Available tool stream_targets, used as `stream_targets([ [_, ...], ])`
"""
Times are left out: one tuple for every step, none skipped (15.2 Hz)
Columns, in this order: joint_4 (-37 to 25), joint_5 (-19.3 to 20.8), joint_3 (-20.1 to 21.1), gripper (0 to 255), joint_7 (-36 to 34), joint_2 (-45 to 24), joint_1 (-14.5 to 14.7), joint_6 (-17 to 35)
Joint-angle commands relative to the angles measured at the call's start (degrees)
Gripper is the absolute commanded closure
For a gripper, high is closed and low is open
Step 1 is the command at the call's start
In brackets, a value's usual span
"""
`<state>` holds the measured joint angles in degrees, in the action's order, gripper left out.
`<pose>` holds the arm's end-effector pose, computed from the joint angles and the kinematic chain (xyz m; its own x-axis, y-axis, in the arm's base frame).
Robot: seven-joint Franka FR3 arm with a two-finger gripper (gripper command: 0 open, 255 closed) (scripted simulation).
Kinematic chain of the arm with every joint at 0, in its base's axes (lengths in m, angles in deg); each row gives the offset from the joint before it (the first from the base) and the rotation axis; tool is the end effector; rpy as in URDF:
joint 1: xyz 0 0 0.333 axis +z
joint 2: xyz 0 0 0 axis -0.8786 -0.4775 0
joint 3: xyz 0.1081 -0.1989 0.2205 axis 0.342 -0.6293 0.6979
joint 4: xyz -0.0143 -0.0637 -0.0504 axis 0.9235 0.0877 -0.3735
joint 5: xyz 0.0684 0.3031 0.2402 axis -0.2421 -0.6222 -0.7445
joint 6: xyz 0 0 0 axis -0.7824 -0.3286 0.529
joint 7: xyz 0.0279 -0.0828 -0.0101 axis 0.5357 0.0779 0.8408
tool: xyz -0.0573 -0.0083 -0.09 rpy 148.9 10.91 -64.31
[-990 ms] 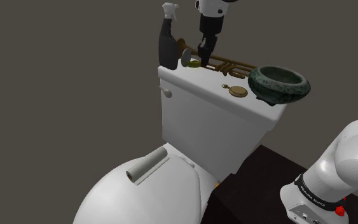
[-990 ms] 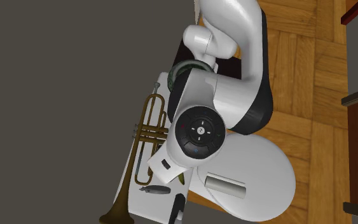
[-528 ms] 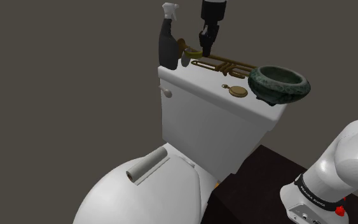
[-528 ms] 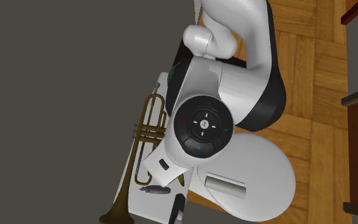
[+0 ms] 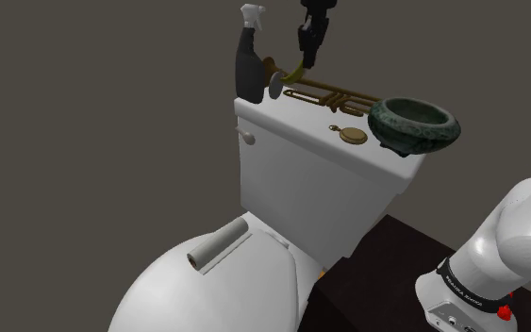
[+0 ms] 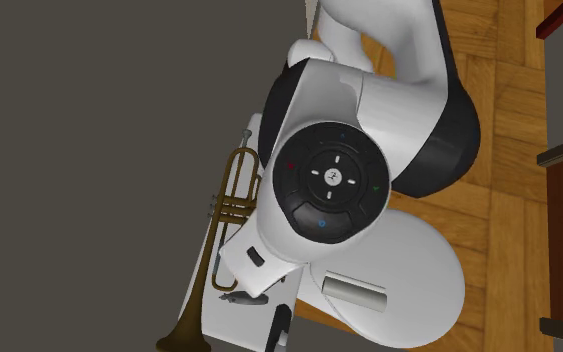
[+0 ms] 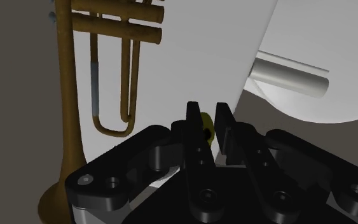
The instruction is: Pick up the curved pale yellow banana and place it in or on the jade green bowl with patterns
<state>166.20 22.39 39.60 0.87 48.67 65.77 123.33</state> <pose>0.5218 0.1098 0.6608 0.9318 0.3628 0.0119 0.3608 -0.9292 0.0796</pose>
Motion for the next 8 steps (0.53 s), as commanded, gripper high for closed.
stream_targets([
  [-2.42, 0.08, 0.00, 255, 0.14, -0.60, -0.01, -1.85],
  [-3.66, 0.14, 0.03, 255, 0.16, -0.96, 0.01, -2.73],
  [-4.92, 0.20, 0.06, 255, 0.18, -1.33, 0.03, -3.62],
  [-6.22, 0.27, 0.09, 255, 0.20, -1.73, 0.06, -4.53],
  [-7.55, 0.34, 0.13, 255, 0.21, -2.15, 0.09, -5.44],
  [-8.92, 0.42, 0.16, 255, 0.23, -2.60, 0.12, -6.37],
  [-10.34, 0.50, 0.20, 255, 0.24, -3.07, 0.16, -7.32],
  [-11.80, 0.60, 0.24, 255, 0.25, -3.58, 0.20, -8.29],
])
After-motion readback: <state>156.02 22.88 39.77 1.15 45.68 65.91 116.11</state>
